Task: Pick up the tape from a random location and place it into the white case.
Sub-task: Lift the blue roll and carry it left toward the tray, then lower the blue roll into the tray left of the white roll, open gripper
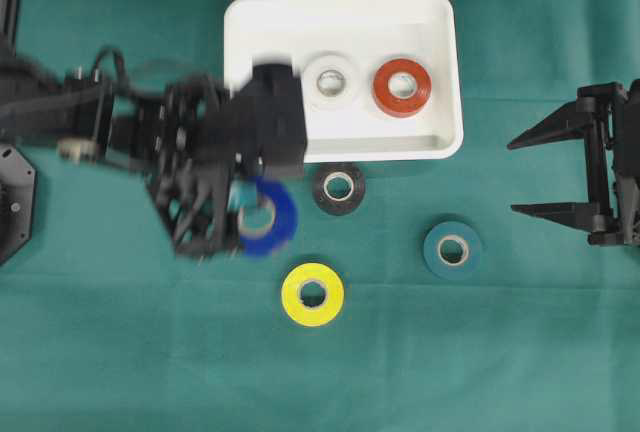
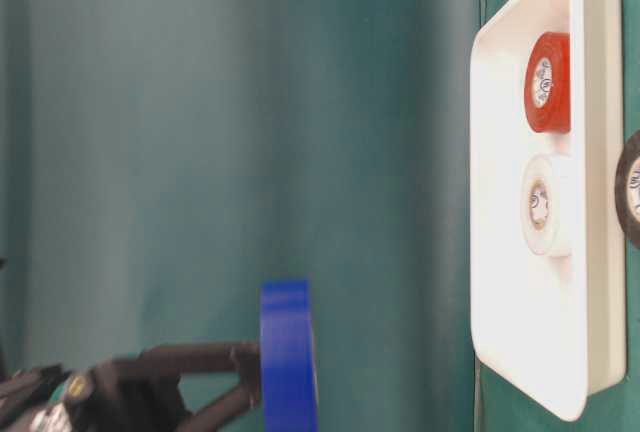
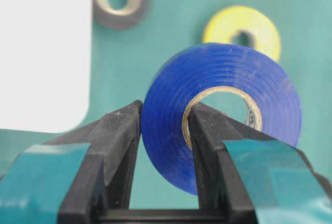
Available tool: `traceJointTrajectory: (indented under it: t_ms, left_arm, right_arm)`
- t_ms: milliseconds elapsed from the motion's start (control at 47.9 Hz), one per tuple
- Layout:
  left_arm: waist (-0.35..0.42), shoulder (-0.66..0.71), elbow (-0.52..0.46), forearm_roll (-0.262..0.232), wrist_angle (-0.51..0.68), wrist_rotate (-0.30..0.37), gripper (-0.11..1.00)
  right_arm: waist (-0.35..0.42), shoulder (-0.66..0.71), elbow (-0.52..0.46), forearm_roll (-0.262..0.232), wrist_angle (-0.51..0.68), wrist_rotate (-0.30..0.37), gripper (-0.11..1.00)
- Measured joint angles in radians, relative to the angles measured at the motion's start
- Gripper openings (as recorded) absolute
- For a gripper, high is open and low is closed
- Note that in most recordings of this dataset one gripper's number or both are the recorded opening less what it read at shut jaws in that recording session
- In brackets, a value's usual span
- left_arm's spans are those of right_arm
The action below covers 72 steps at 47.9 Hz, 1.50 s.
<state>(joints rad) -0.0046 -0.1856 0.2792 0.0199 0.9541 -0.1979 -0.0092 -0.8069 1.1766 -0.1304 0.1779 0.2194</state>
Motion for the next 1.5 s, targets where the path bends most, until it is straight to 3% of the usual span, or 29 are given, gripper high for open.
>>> traceJointTrajectory:
  t_ms: [376,626,1502]
  left_arm:
    - [0.258,0.000,0.000,0.000,-0.058,0.003,0.23]
    - [0.367,0.000,0.000,0.000,-0.075,0.002,0.23]
    - [0.377,0.000,0.015,0.000,-0.078,0.003,0.23]
  right_arm:
    - [0.000,0.000,0.000,0.000,0.008,-0.002,0.87]
    - [0.000,0.000,0.000,0.000,0.012,-0.003,0.87]
    - [0.000,0.006,0.000,-0.008,0.014,-0.005,0.87]
